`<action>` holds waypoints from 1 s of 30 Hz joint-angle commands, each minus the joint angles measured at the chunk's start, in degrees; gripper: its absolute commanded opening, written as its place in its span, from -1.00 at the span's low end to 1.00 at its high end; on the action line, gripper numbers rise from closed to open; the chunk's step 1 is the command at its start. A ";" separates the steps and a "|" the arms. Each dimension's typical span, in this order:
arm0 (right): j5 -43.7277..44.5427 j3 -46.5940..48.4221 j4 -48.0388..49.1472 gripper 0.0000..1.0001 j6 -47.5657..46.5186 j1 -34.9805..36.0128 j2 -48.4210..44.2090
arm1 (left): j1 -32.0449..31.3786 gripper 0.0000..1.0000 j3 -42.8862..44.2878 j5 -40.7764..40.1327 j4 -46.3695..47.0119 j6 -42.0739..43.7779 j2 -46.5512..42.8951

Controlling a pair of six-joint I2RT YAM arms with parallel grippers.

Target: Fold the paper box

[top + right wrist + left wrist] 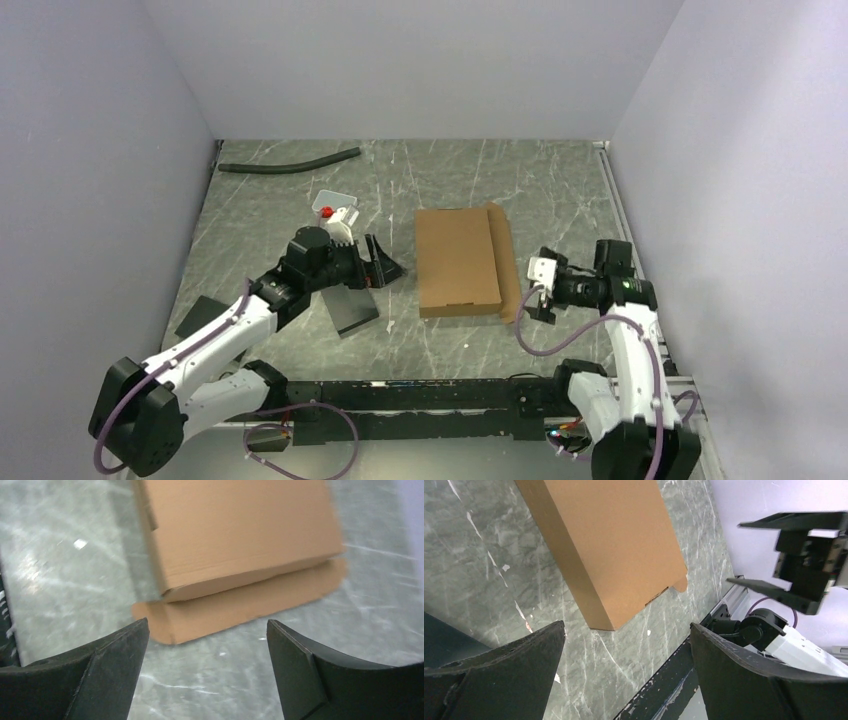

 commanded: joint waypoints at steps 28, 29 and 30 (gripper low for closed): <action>10.03 -9.81 6.23 -0.47 -20.19 12.78 16.02 | -5.36 0.82 4.43 -3.85 8.08 0.40 19.83; 10.00 -9.80 6.37 -0.51 -19.94 12.79 16.01 | -5.49 0.82 4.88 -3.78 8.10 0.48 20.88; 10.03 -9.66 6.39 -0.57 -19.74 12.81 16.14 | -5.65 0.81 5.30 -3.77 8.07 0.53 21.49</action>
